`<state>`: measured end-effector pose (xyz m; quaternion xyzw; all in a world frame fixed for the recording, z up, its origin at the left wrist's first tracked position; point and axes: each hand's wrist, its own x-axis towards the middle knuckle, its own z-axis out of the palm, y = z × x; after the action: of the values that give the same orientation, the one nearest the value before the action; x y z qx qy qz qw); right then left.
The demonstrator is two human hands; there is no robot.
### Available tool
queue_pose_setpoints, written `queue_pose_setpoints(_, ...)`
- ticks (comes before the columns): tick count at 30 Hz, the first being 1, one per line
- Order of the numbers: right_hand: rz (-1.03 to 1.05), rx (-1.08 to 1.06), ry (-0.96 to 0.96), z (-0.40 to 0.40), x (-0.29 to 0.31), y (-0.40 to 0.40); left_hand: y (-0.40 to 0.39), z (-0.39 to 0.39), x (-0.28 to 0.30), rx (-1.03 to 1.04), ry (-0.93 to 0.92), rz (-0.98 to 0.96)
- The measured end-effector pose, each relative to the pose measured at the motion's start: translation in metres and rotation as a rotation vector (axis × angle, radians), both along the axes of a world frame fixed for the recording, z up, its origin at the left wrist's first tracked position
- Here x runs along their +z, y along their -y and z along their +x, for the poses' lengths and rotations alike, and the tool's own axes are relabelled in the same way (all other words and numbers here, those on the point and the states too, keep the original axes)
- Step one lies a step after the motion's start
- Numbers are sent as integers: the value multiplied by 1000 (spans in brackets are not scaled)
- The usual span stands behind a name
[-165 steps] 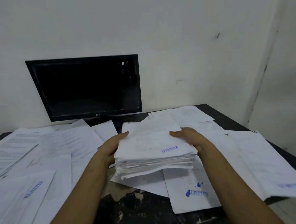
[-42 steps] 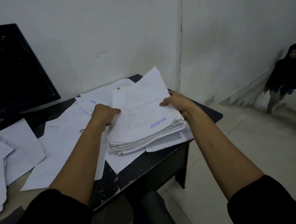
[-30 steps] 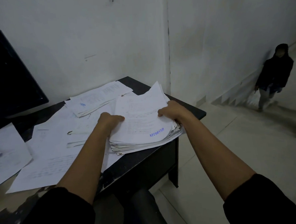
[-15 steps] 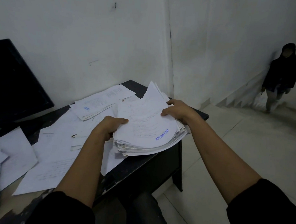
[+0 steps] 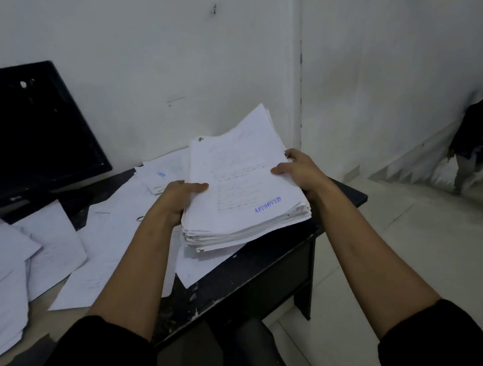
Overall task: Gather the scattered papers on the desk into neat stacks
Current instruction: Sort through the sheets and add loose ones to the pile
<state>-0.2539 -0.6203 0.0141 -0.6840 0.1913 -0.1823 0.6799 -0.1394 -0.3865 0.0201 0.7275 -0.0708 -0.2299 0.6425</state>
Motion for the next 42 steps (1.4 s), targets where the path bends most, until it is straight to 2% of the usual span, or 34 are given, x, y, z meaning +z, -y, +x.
queue_pose_setpoints(6, 158, 67, 144, 30, 34, -26, -34, 29, 29, -44, 4, -271)
queue_pose_setpoints(11, 200, 129, 127, 59, 39, -45, -70, 57, 35, -64, 43, -347)
queue_pose_setpoints(16, 220, 197, -35, 82, 12, -60, -89, 65, 16, 61, -7, -197)
queue_pose_setpoints(20, 98, 248, -351, 88, -16, -70, -97, 66, -16, 86, -93, 98)
queue_pose_setpoints(21, 53, 263, -418, 88, -21, -71, -97, 64, -22, 66, -95, 120)
queue_pose_setpoints(27, 82, 312, -373, 93, -25, -79, -91, 59, -29, -44, -96, 6)
queue_pose_setpoints(29, 26, 315, -382, 98, -25, -76, -93, 60, -33, -31, -111, -30)
queue_pose_setpoints(33, -198, 141, -413, 109, -31, -67, -99, 60, -42, 40, -224, -199)
queue_pose_setpoints(42, -13, 260, -375, 106, -33, -66, -84, 50, -35, -11, -269, -352)
